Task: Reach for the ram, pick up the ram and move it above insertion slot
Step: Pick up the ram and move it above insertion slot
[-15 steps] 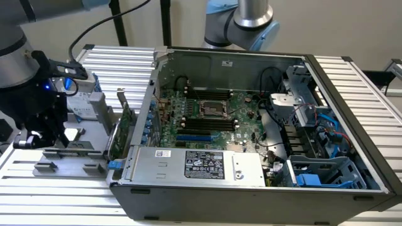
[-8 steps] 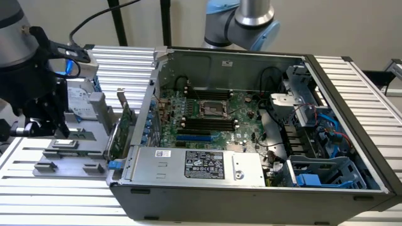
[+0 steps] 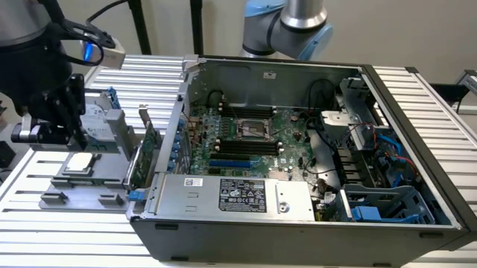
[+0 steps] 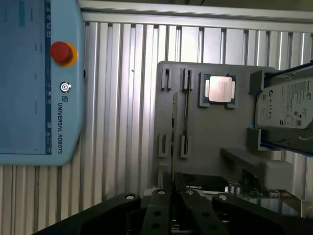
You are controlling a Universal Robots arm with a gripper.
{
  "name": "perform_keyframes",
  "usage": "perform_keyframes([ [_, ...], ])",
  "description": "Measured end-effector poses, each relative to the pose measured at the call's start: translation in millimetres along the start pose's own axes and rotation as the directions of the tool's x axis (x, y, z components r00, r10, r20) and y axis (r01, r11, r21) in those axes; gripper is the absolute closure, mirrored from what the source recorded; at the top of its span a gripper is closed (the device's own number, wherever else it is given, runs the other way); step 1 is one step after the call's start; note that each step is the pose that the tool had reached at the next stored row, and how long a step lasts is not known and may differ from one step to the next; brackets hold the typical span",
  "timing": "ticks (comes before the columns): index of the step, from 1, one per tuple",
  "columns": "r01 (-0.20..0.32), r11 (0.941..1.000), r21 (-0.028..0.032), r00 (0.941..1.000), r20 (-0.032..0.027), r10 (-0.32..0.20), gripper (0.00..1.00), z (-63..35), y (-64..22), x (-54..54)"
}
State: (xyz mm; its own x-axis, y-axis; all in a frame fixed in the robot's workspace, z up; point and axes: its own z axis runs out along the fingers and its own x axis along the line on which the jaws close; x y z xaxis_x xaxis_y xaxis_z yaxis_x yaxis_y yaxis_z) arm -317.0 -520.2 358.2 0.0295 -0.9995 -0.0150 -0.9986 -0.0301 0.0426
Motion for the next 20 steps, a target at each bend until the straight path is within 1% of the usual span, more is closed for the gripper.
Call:
perform_keyframes([
  [9, 0.003, 1.0000, -0.0027, 1.0000, 0.0001, -0.003, 0.86, -42.1, -27.7, 0.3],
  [13, 0.003, 1.0000, -0.0046, 1.0000, 0.0007, -0.003, 0.86, -59.3, -43.3, 0.4],
  [16, 0.003, 1.0000, -0.0059, 1.0000, 0.0017, -0.003, 0.86, -68.7, -56.4, 0.6],
  [18, 0.003, 1.0000, -0.0063, 1.0000, 0.0023, -0.003, 0.86, -72.0, -65.6, 0.6],
  [20, 0.003, 1.0000, -0.0065, 1.0000, 0.0027, -0.003, 0.86, -73.3, -74.6, 0.7],
])
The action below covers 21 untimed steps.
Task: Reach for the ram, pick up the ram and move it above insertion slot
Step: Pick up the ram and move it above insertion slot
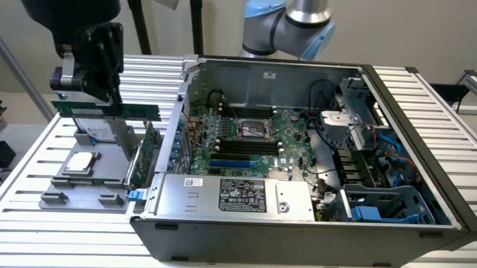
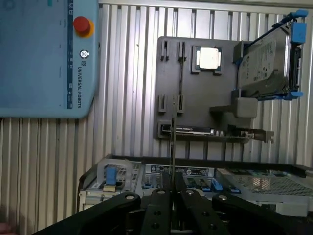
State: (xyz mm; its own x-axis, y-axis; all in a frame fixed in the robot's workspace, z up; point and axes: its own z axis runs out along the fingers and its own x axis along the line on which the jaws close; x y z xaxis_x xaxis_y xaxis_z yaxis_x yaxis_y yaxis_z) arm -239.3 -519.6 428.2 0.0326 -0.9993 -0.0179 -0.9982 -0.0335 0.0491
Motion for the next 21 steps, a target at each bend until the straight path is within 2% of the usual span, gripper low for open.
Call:
perform_keyframes([
  [21, 0.000, 1.0000, 0.0001, 1.0000, 0.0007, 0.000, 0.86, -4.6, -95.6, -4.4],
])
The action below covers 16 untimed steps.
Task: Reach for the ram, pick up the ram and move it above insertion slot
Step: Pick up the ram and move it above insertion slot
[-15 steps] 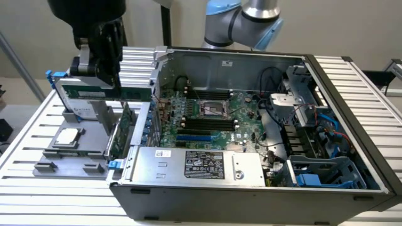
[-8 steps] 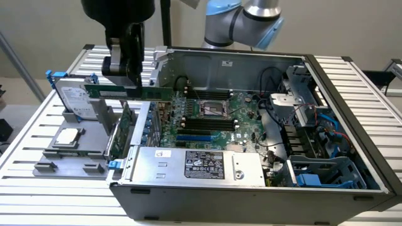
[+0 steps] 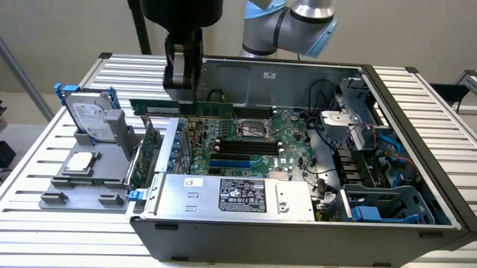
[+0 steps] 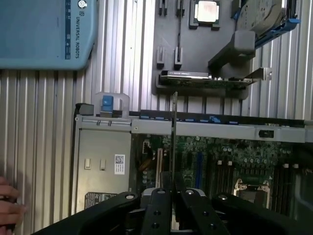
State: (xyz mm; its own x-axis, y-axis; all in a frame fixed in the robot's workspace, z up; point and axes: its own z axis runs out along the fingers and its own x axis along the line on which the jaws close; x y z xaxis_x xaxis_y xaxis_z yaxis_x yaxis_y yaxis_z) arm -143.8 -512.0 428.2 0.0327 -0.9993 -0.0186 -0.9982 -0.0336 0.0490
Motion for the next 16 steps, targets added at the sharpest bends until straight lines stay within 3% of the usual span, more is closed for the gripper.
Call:
perform_keyframes([
  [6, 0.000, 1.0000, -0.0001, 1.0000, -0.0001, 0.000, 0.86, 0.1, -22.7, -9.8],
  [16, 0.000, 1.0000, -0.0001, 1.0000, 0.0000, 0.000, 0.86, 7.3, -48.5, -44.1],
])
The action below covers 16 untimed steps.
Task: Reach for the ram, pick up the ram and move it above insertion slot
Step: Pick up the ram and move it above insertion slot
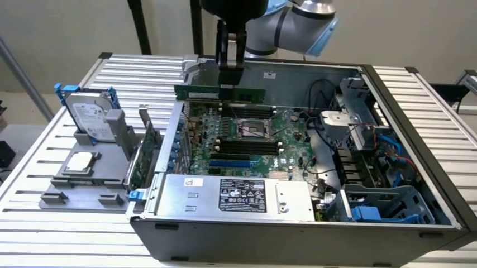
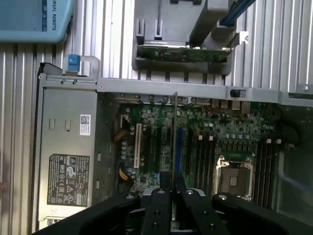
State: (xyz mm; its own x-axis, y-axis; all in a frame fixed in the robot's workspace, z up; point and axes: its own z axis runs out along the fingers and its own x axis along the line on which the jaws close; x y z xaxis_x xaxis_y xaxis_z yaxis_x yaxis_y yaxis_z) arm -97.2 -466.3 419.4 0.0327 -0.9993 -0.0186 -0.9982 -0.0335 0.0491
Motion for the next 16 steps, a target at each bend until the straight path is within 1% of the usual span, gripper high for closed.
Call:
perform_keyframes([
  [8, 0.000, 1.0000, 0.0000, 1.0000, 0.0000, 0.000, 0.86, 6.2, -21.0, -27.7],
  [11, 0.000, 1.0000, 0.0001, 1.0000, -0.0001, 0.000, 0.86, 8.5, -31.8, -35.0],
  [16, 0.000, 1.0000, 0.0000, 1.0000, -0.0001, 0.000, 0.86, 11.5, -54.9, -41.2],
])
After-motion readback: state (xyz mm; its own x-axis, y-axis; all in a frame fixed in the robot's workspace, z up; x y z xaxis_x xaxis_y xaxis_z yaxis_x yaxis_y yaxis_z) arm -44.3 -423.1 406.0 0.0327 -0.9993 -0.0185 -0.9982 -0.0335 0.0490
